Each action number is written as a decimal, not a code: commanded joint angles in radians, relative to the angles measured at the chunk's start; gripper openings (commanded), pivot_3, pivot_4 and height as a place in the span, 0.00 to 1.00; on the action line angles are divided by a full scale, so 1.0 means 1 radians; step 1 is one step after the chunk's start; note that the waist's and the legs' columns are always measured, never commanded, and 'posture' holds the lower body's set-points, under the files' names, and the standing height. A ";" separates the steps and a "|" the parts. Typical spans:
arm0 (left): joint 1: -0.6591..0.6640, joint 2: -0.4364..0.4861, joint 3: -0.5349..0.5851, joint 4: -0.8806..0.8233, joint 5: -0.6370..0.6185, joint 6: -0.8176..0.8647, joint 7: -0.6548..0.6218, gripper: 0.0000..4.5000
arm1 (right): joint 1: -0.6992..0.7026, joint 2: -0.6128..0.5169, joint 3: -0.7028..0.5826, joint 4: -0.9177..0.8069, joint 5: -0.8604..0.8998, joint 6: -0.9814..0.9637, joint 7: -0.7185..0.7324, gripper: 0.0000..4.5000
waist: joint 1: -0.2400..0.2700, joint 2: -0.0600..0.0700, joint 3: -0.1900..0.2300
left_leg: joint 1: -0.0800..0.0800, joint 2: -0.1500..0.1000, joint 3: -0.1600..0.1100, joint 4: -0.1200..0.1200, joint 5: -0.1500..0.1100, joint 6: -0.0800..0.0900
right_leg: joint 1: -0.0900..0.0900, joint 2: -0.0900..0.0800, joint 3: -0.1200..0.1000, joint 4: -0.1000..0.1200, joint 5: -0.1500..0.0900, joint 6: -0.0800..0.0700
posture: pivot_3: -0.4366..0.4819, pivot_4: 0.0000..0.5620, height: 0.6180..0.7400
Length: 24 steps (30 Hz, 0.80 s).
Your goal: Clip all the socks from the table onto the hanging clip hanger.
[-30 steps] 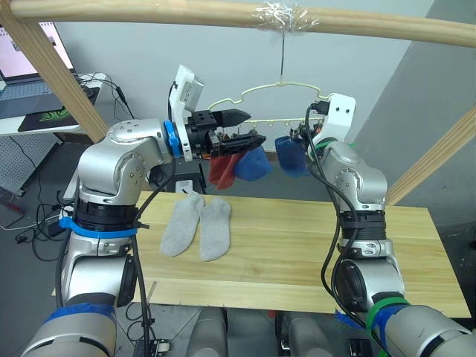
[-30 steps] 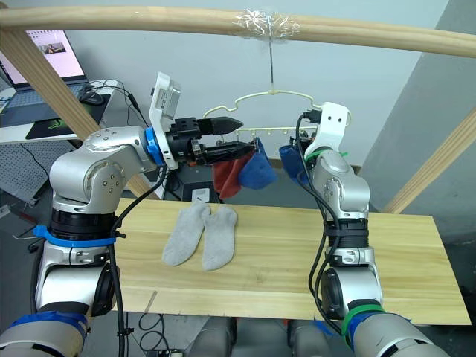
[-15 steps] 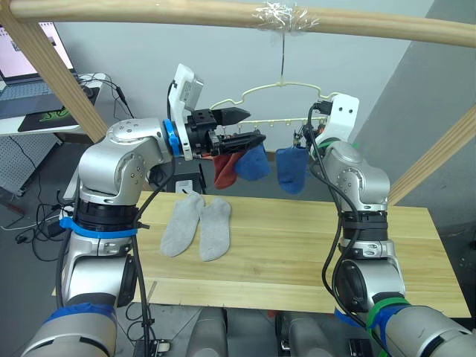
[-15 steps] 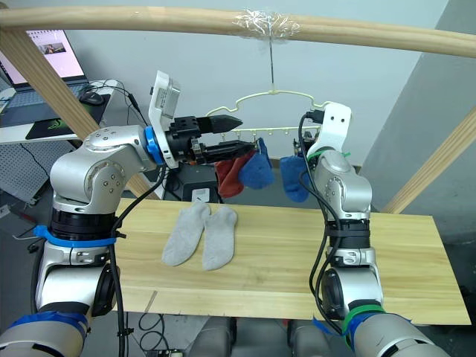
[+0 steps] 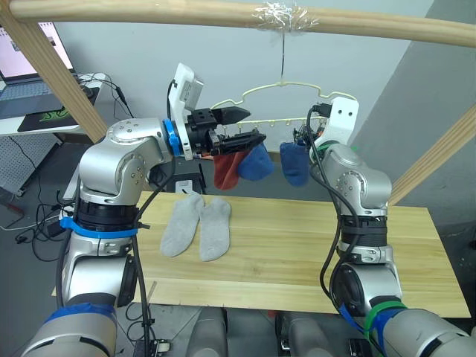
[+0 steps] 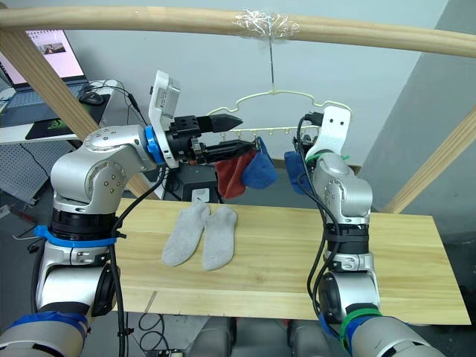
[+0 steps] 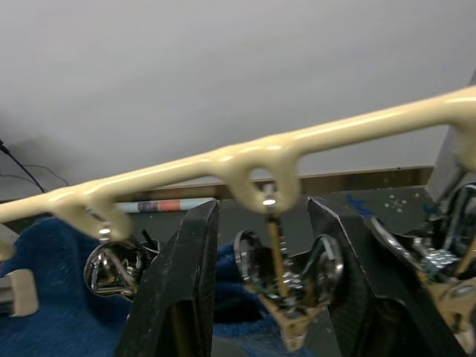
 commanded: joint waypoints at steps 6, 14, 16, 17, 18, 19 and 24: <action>-0.001 0.002 0.000 -0.015 0.006 -0.018 0.008 0.85 | -0.021 -0.008 -0.005 -0.027 0.005 -0.020 0.008 0.43 | 0.000 0.000 0.000 | 0.000 0.000 0.000 0.000 0.000 0.000 | 0.000 0.000 0.000 0.000 0.000 0.000 | 0.66 0.25 1.00; 0.008 0.002 -0.005 -0.017 0.012 -0.021 0.009 0.85 | -0.024 -0.020 -0.003 -0.018 -0.006 -0.030 0.004 0.05 | 0.000 0.000 0.000 | 0.000 0.000 0.000 0.000 0.000 0.000 | 0.000 0.000 0.000 0.000 0.000 0.000 | 0.66 0.25 1.00; 0.015 0.004 -0.009 -0.020 0.017 -0.023 0.008 0.85 | -0.023 -0.022 -0.003 -0.018 -0.007 -0.030 0.002 0.03 | 0.000 0.000 0.000 | 0.000 0.000 0.000 0.000 0.000 0.000 | 0.000 0.000 0.000 0.000 0.000 0.000 | 0.66 0.25 1.00; 0.020 0.005 -0.014 -0.021 0.025 -0.027 0.005 0.85 | -0.023 -0.023 -0.003 -0.016 -0.007 -0.031 0.002 0.03 | 0.000 0.000 0.000 | 0.000 0.000 0.000 0.000 0.000 0.000 | 0.000 0.000 0.000 0.000 0.000 0.000 | 0.66 0.25 1.00; 0.027 0.008 -0.021 -0.024 0.034 -0.032 0.003 0.85 | -0.023 -0.024 -0.003 -0.015 -0.007 -0.031 0.001 0.03 | 0.001 0.000 0.000 | 0.000 0.000 0.000 0.000 0.000 0.000 | 0.000 0.000 0.000 0.000 0.000 0.000 | 0.66 0.25 1.00; 0.035 0.010 -0.025 -0.026 0.040 -0.036 0.002 0.85 | -0.023 -0.024 -0.003 -0.015 -0.006 -0.032 0.001 0.03 | 0.000 0.000 0.000 | 0.000 0.000 0.000 0.000 0.000 0.000 | 0.000 0.000 0.000 0.000 0.000 0.000 | 0.66 0.25 1.00; 0.081 0.023 -0.039 -0.045 0.060 -0.030 0.013 0.85 | -0.025 -0.025 -0.004 -0.011 -0.004 -0.033 0.000 0.03 | 0.000 0.000 0.000 | 0.000 0.000 0.000 0.000 0.000 0.000 | 0.000 0.000 0.000 0.000 0.000 0.000 | 0.67 0.25 1.00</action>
